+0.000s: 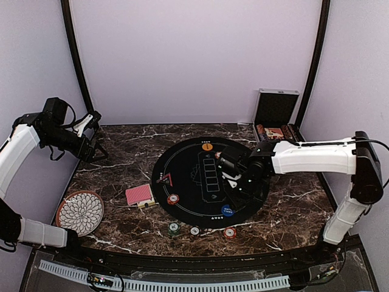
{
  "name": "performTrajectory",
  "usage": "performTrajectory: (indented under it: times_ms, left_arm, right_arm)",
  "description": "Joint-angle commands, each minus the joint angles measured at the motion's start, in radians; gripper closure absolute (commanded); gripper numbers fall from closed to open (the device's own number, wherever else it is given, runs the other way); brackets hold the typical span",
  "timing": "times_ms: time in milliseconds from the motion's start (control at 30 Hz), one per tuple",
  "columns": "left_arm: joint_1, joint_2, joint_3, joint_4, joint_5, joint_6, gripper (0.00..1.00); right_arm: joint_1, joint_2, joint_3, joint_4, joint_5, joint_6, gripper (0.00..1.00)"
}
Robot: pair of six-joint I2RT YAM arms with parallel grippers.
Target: Distribute texas hold em gaming equipment
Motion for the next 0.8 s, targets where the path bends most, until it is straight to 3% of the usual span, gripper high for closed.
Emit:
performTrajectory:
  times_ms: [0,633,767]
  left_arm:
    - [0.003,-0.018,0.027,-0.020,0.012,0.005,0.01]
    - [0.003,-0.018,0.027,-0.019,0.012,0.006,0.01]
    - [0.004,-0.019,0.027,-0.021,0.009,0.008,0.01]
  right_arm:
    - [-0.065,0.029,-0.040,0.090,0.020,-0.020,0.80]
    - [-0.165,0.109,-0.155,0.246,0.029,-0.021,0.80]
    - [-0.165,0.112,-0.171,0.253,0.033,-0.018,0.69]
